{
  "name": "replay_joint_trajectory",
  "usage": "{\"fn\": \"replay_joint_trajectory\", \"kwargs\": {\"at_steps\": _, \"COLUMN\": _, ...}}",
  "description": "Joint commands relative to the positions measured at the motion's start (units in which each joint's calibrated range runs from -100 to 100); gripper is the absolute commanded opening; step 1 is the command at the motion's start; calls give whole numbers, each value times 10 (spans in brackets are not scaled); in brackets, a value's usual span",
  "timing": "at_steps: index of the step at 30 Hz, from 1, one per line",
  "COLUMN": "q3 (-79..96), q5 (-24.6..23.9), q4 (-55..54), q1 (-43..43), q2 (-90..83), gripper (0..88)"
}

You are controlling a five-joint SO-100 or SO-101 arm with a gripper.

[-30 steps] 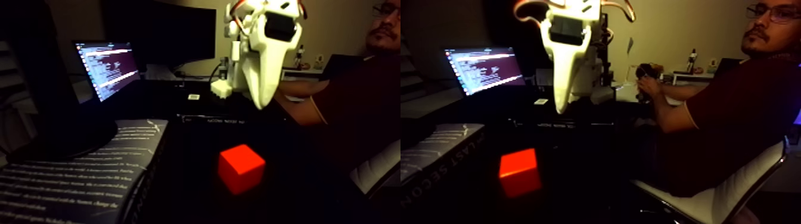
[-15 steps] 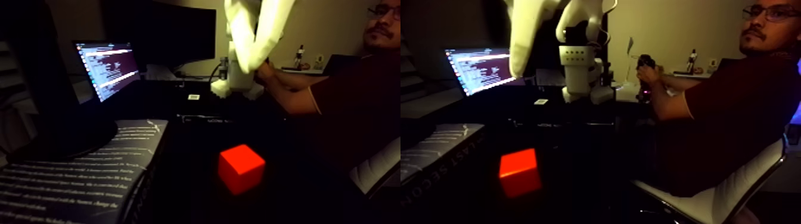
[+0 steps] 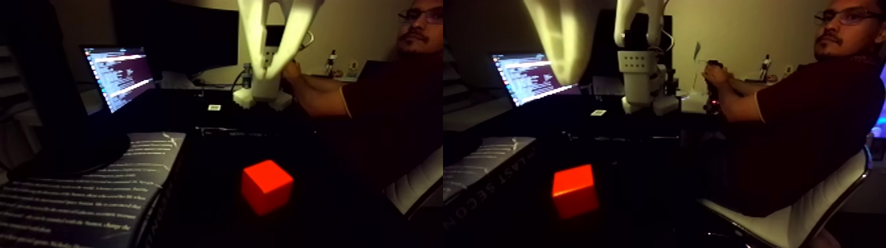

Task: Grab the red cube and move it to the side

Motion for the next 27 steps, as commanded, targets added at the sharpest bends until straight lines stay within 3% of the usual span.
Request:
{"fn": "replay_joint_trajectory", "kwargs": {"at_steps": 1, "q3": -15, "q5": 7, "q4": 7, "q1": 2, "q2": 33, "gripper": 15}}
{"fn": "replay_joint_trajectory", "kwargs": {"at_steps": 11, "q3": -69, "q5": -24, "q4": -26, "q1": -3, "q2": 61, "gripper": 18}}
{"fn": "replay_joint_trajectory", "kwargs": {"at_steps": 19, "q3": -51, "q5": -25, "q4": -55, "q1": -3, "q2": 74, "gripper": 259}}
{"fn": "replay_joint_trajectory", "kwargs": {"at_steps": 27, "q3": -50, "q5": -25, "q4": -76, "q1": -2, "q2": 113, "gripper": 348}}
